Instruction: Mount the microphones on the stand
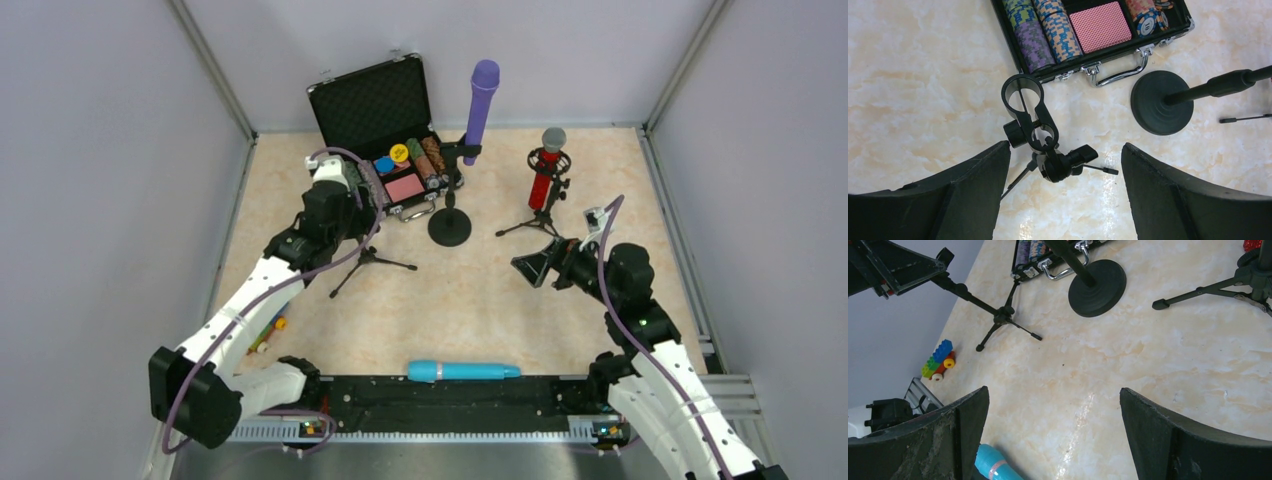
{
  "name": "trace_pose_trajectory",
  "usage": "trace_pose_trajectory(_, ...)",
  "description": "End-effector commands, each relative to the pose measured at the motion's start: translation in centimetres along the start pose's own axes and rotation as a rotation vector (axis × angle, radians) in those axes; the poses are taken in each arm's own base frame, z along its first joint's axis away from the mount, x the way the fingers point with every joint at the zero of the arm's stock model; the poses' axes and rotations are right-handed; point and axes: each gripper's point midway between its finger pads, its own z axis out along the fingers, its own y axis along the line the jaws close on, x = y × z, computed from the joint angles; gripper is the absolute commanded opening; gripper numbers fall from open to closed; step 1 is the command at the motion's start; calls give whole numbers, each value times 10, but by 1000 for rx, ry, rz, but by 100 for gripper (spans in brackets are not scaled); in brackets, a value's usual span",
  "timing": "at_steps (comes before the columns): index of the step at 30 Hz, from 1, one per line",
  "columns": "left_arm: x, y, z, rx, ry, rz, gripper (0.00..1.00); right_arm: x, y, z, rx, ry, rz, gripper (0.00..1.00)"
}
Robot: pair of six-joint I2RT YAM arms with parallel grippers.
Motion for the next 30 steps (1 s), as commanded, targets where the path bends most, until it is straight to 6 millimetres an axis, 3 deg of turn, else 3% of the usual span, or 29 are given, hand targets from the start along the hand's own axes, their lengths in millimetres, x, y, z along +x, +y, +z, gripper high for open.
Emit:
trace_pose_trajectory(1,-3,-3,9,4,-9,-71,85,-6,3,0,-20,-25,-26,99)
trace_pose_trajectory(11,-2,-8,30,28,-16,-14,69,0,-2,2,-11,-13,-19,99)
trace_pose_trajectory(26,-19,-29,13,191,-82,135,3,2,0,3,-21,-11,-6,99)
trace_pose_trajectory(30,-25,-44,-1,295,-103,193,0,3,-1,2,-19,-11,-3,99)
